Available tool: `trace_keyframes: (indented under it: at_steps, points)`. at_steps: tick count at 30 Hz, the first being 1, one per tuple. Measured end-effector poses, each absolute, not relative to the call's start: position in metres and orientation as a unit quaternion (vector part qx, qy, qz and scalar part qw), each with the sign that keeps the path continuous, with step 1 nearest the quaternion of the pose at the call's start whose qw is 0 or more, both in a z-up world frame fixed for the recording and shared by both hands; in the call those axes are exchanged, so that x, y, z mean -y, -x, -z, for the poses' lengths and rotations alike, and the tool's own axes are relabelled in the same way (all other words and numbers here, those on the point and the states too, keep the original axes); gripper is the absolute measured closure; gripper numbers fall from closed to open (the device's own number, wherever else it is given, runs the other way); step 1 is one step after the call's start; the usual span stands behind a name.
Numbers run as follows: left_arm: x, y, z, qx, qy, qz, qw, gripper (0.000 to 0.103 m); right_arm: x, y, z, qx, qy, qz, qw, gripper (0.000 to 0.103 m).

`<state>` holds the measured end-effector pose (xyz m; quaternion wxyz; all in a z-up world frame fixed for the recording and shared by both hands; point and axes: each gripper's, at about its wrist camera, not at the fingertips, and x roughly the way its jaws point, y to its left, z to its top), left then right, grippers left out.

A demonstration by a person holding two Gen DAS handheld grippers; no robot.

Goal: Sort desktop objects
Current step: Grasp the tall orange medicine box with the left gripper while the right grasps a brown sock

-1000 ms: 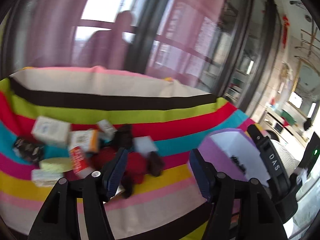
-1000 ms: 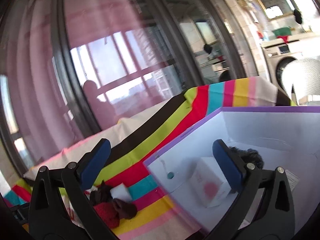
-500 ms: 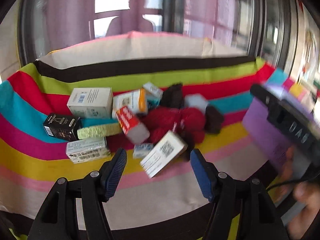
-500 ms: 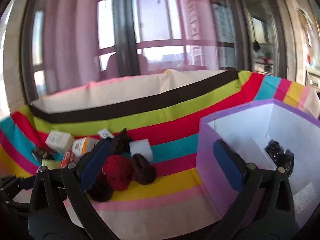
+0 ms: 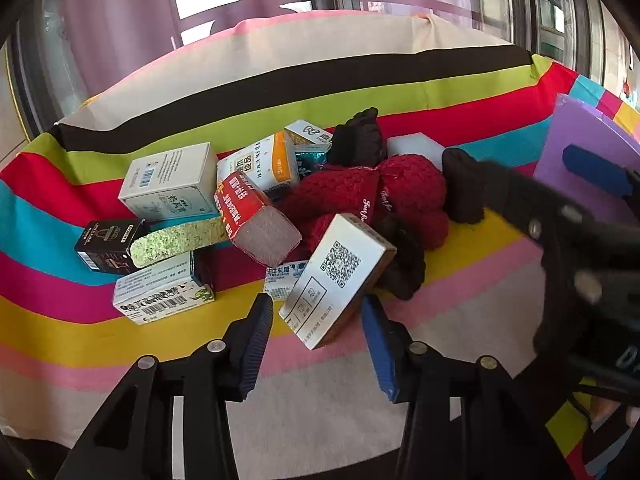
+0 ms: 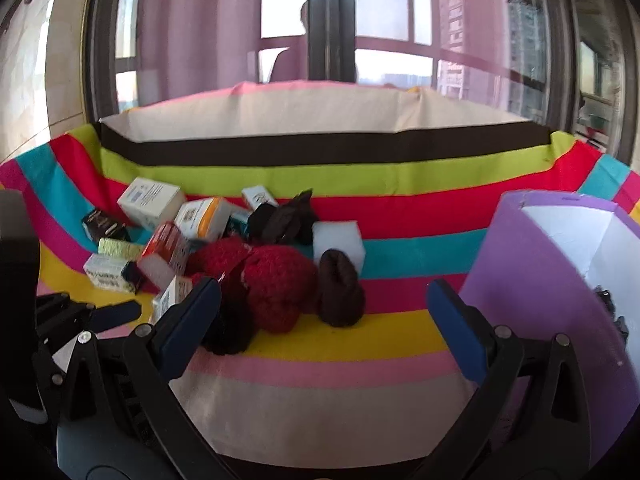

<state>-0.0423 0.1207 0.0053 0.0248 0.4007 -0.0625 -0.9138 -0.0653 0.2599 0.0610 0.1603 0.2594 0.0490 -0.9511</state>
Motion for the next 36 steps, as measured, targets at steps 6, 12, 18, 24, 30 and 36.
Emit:
trace_keyframes:
  at_steps: [6, 12, 18, 24, 30, 36]
  points:
    - [-0.103, 0.046, -0.001, 0.022, -0.399, 0.916, 0.025, 0.074, -0.251, 0.068, -0.054, -0.049, -0.281, 0.933, 0.220, 0.001]
    - [-0.074, 0.038, 0.000, -0.057, -0.395, 0.916, 0.023, 0.088, -0.239, 0.066, -0.050, -0.053, -0.289, 0.916, 0.272, 0.001]
    - [-0.057, 0.021, 0.000, -0.113, -0.382, 0.917, 0.019, 0.088, -0.232, 0.073, -0.043, -0.048, -0.318, 0.894, 0.311, 0.001]
    - [-0.054, 0.009, -0.005, -0.130, -0.364, 0.922, 0.028, 0.088, -0.221, 0.081, -0.035, -0.044, -0.355, 0.877, 0.321, 0.016]
    - [-0.052, 0.004, -0.006, -0.148, -0.352, 0.924, 0.025, 0.088, -0.208, 0.092, -0.028, -0.050, -0.379, 0.869, 0.313, 0.026]
    - [-0.051, -0.002, -0.008, -0.159, -0.340, 0.927, 0.013, 0.088, -0.203, 0.094, -0.028, -0.057, -0.387, 0.862, 0.322, 0.070]
